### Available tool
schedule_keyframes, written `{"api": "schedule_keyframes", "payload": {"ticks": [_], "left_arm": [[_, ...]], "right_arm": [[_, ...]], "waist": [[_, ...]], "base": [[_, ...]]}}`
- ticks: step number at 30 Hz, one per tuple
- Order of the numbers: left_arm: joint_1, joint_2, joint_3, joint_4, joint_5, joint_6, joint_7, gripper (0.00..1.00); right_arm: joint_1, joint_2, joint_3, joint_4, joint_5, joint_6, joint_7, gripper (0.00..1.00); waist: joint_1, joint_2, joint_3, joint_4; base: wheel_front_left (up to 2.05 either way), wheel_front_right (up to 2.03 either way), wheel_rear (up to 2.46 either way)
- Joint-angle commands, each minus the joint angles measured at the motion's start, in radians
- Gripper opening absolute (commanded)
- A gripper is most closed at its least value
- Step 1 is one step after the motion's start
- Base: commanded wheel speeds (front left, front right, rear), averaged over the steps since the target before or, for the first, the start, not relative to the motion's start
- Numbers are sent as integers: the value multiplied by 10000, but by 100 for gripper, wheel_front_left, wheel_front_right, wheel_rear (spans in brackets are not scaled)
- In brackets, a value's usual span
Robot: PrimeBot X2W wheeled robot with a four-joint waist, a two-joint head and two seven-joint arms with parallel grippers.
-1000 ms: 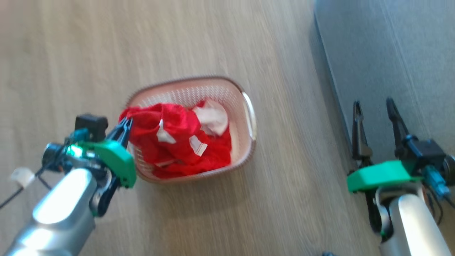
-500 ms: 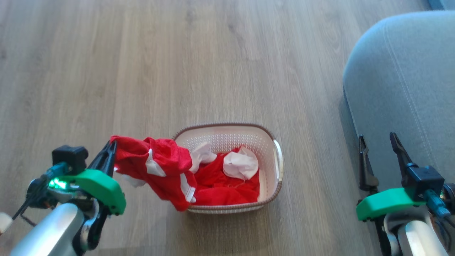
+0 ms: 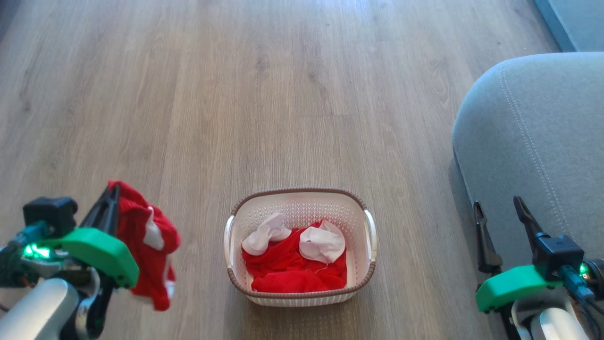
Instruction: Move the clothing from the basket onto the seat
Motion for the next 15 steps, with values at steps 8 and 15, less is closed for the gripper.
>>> {"api": "schedule_keyframes", "payload": {"ticks": [8, 15], "left_arm": [[-525, 715, 773, -905, -100, 297, 120, 0], [-701, 703, 763, -1227, -70, 294, 150, 0]], "right_arm": [[-259, -307, 564, -166, 86, 69, -49, 100], [-672, -609, 1259, -54, 95, 69, -49, 100]], "waist": [[2, -1, 11, -46], [2, -1, 114, 24]], "base": [[0, 0, 0], [0, 0, 0]]}}
